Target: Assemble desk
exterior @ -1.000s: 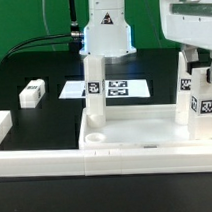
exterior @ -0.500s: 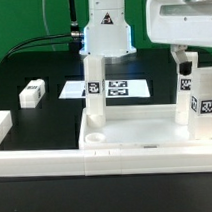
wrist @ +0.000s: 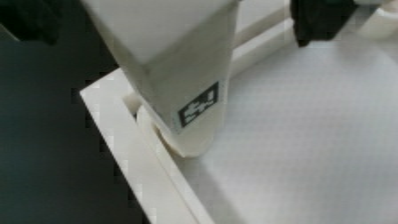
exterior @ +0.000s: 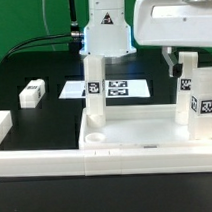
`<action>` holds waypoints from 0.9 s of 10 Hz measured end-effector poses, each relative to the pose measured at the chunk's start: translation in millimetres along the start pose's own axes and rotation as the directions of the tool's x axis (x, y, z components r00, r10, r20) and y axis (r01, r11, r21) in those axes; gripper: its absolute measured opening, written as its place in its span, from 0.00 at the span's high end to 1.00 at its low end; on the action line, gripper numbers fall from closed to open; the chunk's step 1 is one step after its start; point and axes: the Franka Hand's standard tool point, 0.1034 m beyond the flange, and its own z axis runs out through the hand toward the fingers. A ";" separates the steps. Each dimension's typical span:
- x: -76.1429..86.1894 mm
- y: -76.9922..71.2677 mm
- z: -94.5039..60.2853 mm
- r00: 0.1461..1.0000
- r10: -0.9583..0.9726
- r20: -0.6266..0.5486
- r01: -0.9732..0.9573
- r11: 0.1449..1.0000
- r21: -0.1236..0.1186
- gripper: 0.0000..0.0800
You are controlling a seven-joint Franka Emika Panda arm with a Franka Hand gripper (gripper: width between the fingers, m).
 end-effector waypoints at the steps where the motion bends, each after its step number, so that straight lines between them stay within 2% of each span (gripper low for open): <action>1: -0.4 -2.0 1.6 0.996 -0.085 -0.007 0.085 0.996 0.002 0.19; 3: -0.5 -3.0 1.0 0.977 -0.211 -0.010 0.211 0.977 0.002 0.19; 5: -0.1 -3.1 0.2 0.951 -0.309 -0.012 0.309 0.951 -0.008 0.19; 7: 0.0 -2.9 0.3 0.943 -0.332 -0.012 0.332 0.943 -0.009 0.52; 8: 0.1 -2.6 0.4 0.944 -0.330 -0.012 0.330 0.944 -0.009 0.52; 9: 0.2 -2.4 0.6 0.948 -0.318 -0.012 0.318 0.948 -0.009 0.64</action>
Offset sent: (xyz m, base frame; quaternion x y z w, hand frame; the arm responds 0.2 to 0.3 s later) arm -0.0009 0.0119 0.0053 0.0099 -0.0109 -0.1714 0.9851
